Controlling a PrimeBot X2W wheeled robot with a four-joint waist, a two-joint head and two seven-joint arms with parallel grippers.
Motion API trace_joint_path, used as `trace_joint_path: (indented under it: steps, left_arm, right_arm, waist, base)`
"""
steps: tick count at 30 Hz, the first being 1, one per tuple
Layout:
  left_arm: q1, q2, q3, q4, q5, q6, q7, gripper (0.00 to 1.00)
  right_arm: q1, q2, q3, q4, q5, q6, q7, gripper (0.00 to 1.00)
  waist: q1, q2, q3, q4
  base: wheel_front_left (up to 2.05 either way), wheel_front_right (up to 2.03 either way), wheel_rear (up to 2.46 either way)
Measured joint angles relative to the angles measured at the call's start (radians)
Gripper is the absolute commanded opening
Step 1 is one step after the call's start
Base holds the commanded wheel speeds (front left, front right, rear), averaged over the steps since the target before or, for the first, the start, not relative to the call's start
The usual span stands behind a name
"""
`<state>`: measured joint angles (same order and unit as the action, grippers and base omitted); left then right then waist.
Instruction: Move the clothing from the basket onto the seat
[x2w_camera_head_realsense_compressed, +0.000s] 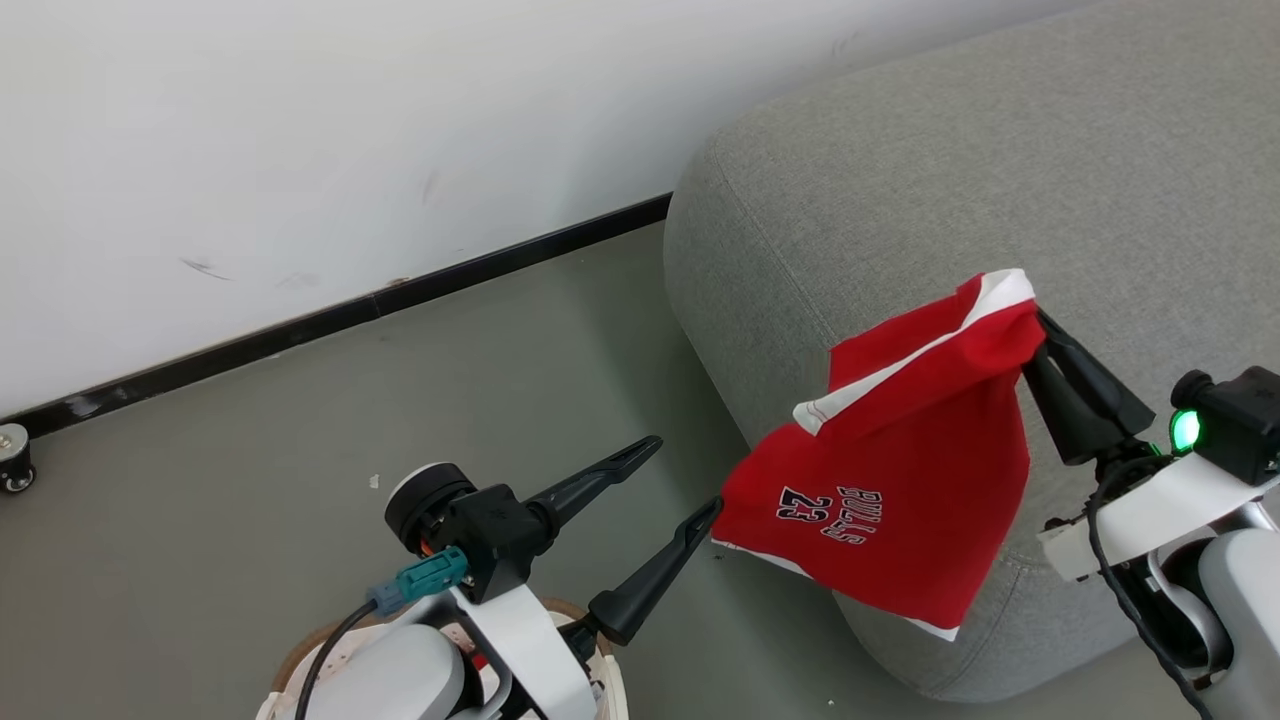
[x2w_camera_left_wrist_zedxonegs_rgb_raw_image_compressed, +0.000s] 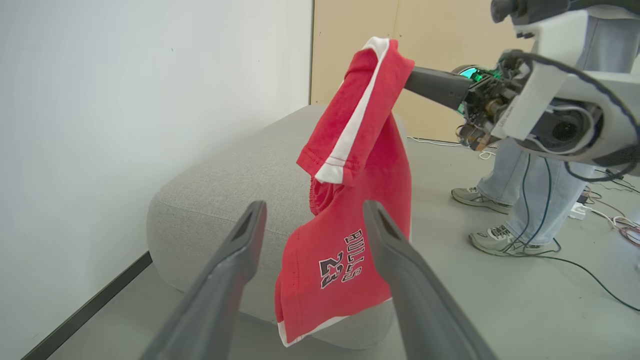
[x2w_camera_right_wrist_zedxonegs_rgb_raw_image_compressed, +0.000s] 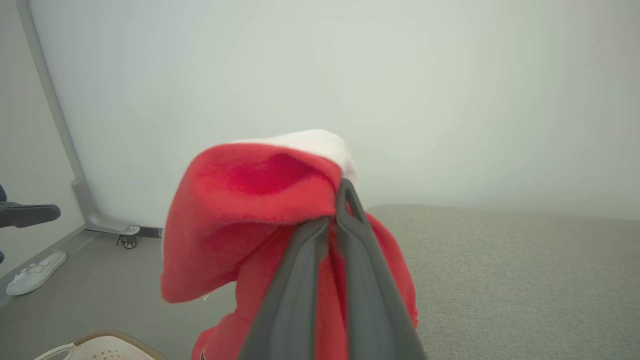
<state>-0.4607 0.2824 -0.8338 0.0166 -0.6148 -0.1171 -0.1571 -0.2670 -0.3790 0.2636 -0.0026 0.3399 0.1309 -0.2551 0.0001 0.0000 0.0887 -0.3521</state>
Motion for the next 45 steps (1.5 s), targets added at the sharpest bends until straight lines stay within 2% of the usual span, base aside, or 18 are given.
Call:
trace_joint_path:
  steps: [7,17,26,36,45]
  left_arm:
    - [0.0,0.0,-0.002,-0.016,-0.001,0.0,0.0,1.0]
    - [0.001,0.014,-0.001,-0.049,-0.002,0.0,0.012,1.0]
    - [0.001,0.042,-0.001,-0.09,-0.002,0.0,0.034,1.0]
    - [0.001,0.073,0.003,-0.129,-0.001,0.001,0.066,1.0]
    - [-0.001,0.103,0.011,-0.182,0.0,0.004,0.086,1.0]
  right_arm:
    - [-0.015,-0.018,-0.028,0.012,0.002,0.0,0.0,0.0]
    - [-0.139,-0.036,-0.087,0.063,0.025,0.0,0.0,0.0]
    - [-0.242,-0.055,-0.131,0.135,0.083,0.0,0.0,0.0]
    - [-0.33,-0.064,-0.159,0.211,0.082,0.0,0.0,0.0]
    - [-0.431,-0.106,-0.188,0.269,0.079,0.0,0.0,0.0]
  waist:
    - [0.0,0.0,0.014,0.002]
    - [0.0,0.0,0.047,0.013]
    - [0.0,0.0,0.096,0.03]
    - [0.0,0.0,0.151,0.048]
    - [0.0,0.0,0.217,0.07]
  base:
    - [0.0,0.0,0.0]
    - [0.0,0.0,0.0]
    - [0.0,0.0,0.0]
    - [0.0,0.0,0.0]
    - [0.0,0.0,0.0]
